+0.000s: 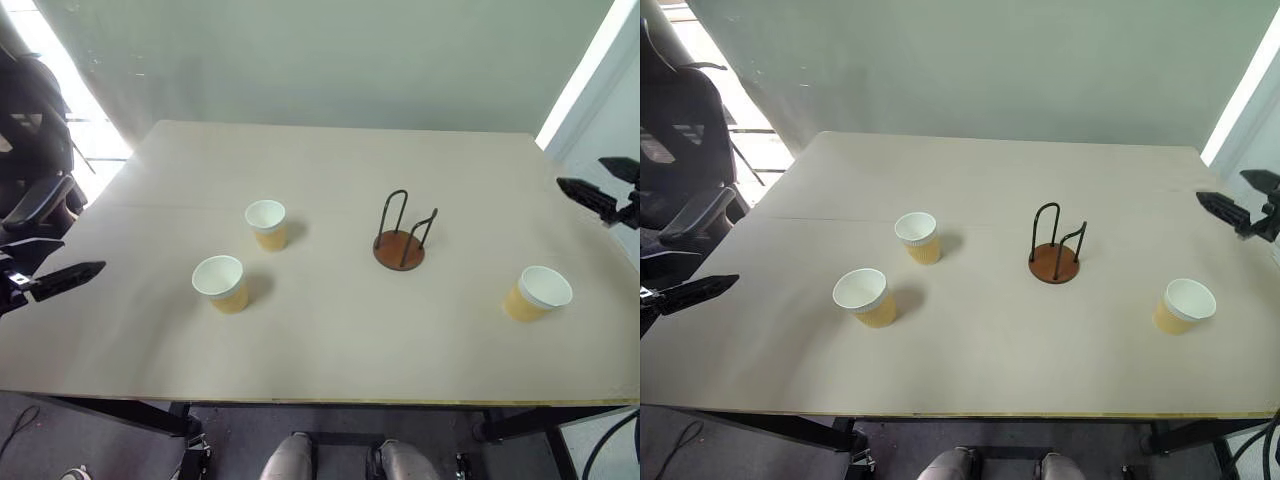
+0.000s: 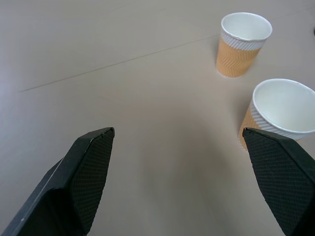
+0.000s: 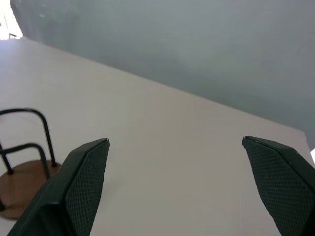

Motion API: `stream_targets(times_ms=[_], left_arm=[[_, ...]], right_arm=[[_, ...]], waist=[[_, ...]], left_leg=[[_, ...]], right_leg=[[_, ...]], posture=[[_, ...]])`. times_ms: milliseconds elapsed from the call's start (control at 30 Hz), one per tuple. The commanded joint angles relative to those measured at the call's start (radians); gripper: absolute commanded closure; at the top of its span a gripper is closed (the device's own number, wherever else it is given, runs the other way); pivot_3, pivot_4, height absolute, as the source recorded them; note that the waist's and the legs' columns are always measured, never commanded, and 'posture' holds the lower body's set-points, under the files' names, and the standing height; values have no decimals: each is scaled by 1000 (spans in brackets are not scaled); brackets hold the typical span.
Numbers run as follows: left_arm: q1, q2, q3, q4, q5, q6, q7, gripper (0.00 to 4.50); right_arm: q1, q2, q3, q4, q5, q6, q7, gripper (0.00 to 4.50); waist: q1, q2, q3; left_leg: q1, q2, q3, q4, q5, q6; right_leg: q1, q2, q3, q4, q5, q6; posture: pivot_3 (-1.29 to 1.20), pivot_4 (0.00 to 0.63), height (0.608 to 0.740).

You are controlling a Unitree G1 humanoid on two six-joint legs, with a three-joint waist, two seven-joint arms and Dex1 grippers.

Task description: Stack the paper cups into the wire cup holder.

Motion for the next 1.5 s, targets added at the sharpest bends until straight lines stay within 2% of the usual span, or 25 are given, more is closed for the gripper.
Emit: stream_targets(times_ms=[33,167,267,500,633,733,800,867,1033,1300,1433,1500], left_arm=[[-7,19,14,-10,-14,-8,-27,28],[27,26,35,-24,-34,32,-80,28],[62,31,60,-53,-54,52,-126,28],[80,60,103,-67,-86,73,-207,28],[92,78,116,-90,-100,76,-264,28],[103,90,117,-117,-107,89,-296,28],[102,96,115,-134,-114,100,-310,28],[98,95,102,-157,-124,108,-317,28],[73,73,63,-235,-170,141,-297,28],[35,42,43,-325,-237,182,-232,28],[-9,-4,32,-397,-304,213,-164,28],[-13,-11,28,-411,-320,224,-149,28]], right_arm=[[-40,-3,-38,-3,16,-23,-25,0],[-22,-4,-48,-2,51,-69,73,0],[-7,-26,-39,5,67,-4,109,0],[49,-71,-23,-45,125,61,292,0],[101,-79,-18,-143,174,145,357,0],[199,-48,-6,-332,241,240,347,0],[243,-3,-3,-453,294,300,297,0],[255,87,38,-581,309,350,166,0],[234,274,152,-732,270,426,-103,0],[259,404,277,-778,193,509,-336,0],[258,477,334,-737,117,503,-440,0],[252,497,338,-721,95,501,-470,0]], waist=[[0,0,0],[0,0,0],[0,0,0],[2,0,0],[0,0,0],[0,0,0],[-1,-1,0],[-6,-1,0],[-10,-1,0],[0,-2,-1],[0,-1,-1],[0,-1,-1]], left_leg=[[0,0,0,0,0,0],[-1,0,0,0,0,0],[-1,0,0,0,0,0],[-2,0,0,0,0,0],[-2,0,0,0,0,0],[-2,0,0,0,1,0],[-2,1,0,0,1,-1],[-2,1,0,1,1,0],[0,6,0,4,1,0],[-1,13,0,3,2,-3],[0,14,0,3,2,-5],[-1,14,0,3,2,-5]], right_leg=[[0,0,0,0,0,0],[-1,0,0,0,0,0],[-1,0,0,-1,0,0],[-1,0,0,-1,-3,-4],[0,0,0,-1,-3,-5],[0,0,0,-1,-5,-5],[1,1,0,-1,-8,-5],[1,2,0,-1,-8,-5],[2,9,2,-2,-2,1],[0,14,2,-1,-3,-10],[0,15,2,-1,-2,-11],[-2,15,2,0,2,-7]], posture=[[0,150,740],[0,150,740],[0,150,740],[0,150,740],[0,150,740],[0,150,740],[0,150,740],[0,150,740],[0,150,740],[0,150,740],[0,150,740],[0,150,740]])
